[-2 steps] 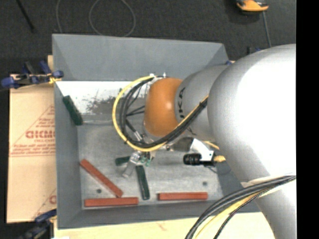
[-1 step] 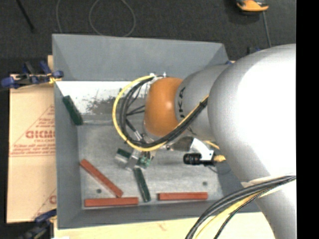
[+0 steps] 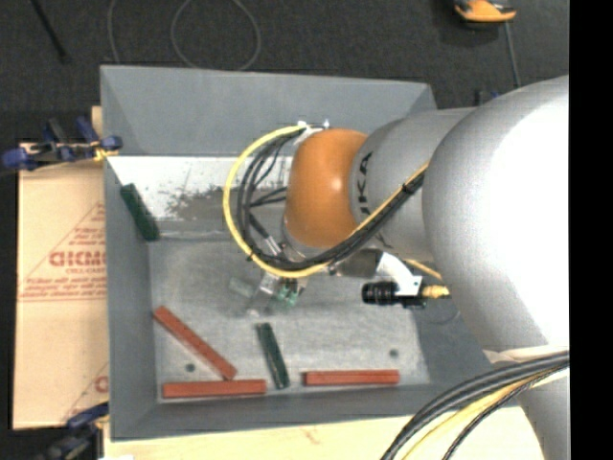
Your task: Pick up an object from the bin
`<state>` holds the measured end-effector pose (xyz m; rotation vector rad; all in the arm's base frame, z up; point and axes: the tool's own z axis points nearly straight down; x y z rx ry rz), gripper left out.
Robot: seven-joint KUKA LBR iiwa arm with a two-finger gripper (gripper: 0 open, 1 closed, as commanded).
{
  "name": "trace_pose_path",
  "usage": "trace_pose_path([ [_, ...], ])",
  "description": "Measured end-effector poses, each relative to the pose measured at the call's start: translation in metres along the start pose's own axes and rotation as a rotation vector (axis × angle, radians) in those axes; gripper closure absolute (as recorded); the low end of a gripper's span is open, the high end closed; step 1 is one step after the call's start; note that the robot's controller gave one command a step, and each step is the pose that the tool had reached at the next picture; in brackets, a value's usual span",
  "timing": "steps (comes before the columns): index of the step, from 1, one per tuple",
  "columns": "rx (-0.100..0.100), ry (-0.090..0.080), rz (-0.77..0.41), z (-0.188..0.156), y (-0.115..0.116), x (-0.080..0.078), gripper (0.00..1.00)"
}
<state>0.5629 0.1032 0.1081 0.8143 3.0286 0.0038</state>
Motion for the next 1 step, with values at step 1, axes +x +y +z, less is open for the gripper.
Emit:
trace_pose_path([
  [1,-0.003,-0.004,-0.004,-0.0786,0.0009,-0.0035,1.0],
])
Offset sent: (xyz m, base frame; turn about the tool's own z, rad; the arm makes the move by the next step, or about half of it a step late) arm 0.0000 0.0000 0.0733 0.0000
